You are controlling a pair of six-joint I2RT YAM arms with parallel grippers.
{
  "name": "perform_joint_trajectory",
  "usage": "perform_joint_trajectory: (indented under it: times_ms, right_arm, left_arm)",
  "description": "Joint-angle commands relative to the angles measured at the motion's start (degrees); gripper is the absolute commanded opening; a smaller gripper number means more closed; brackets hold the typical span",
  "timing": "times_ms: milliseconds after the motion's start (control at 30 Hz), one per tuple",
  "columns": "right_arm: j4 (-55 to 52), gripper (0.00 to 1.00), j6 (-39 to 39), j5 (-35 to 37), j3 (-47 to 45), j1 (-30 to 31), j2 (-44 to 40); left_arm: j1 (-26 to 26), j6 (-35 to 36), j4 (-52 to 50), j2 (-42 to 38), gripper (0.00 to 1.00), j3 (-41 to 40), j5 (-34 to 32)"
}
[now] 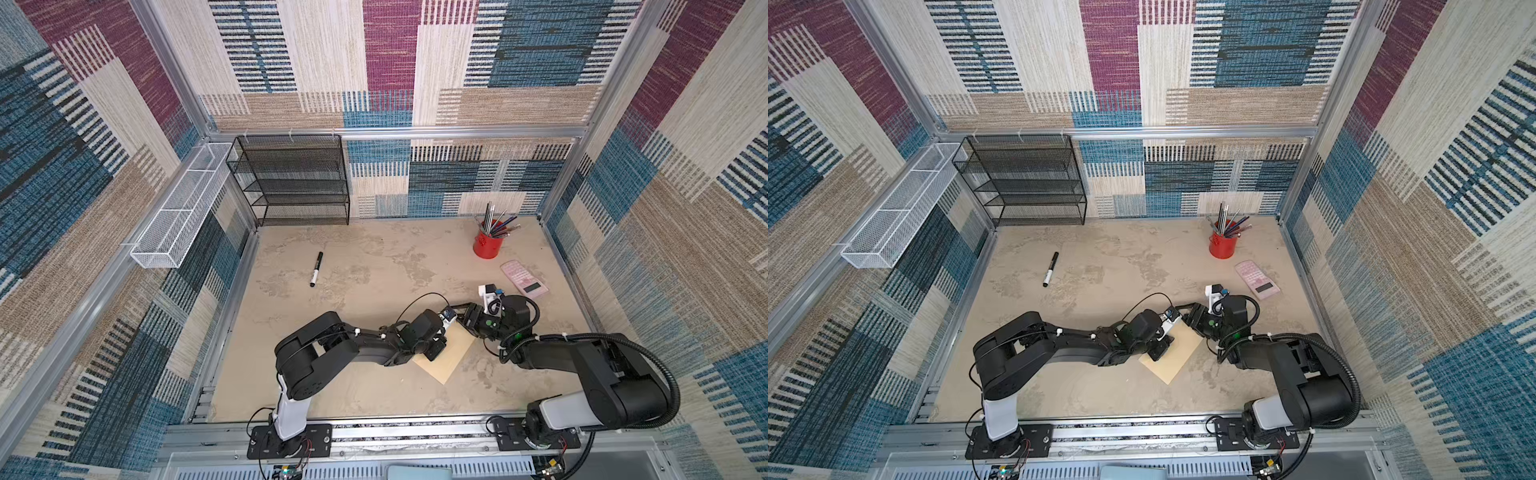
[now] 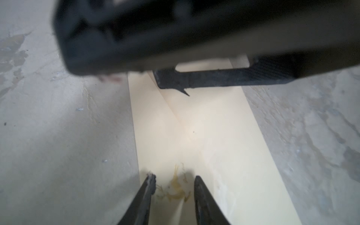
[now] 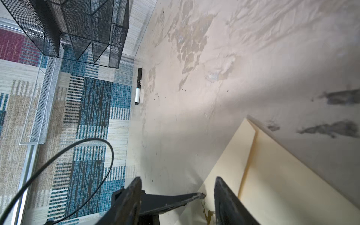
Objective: Fold the letter paper in half and place it into the envelope
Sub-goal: Fold the envelope flap on the envelope.
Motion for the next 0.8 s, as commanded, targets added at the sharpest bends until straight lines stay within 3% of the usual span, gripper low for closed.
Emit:
perform_joint_trajectory:
  times_ms: [0, 267, 767]
  right_arm:
    - [2.1, 0.61, 1.03, -0.64, 1.36, 0.82, 1.92]
    - [6.74, 0.6, 5.49, 0.73, 0.7, 0.81, 7.95]
    - [1.64, 0.6, 3.25, 6.61, 0.63, 0.81, 8.48]
  left_arm:
    - [-0.27, 1.22, -6.35, 0.54, 0.38, -0.09, 3.17]
    - [0.2, -0.14, -3.34, -1.2, 0.38, -2.28, 2.87]
    - [0.56, -0.05, -2.93, -6.97, 0.38, -5.9, -1.24]
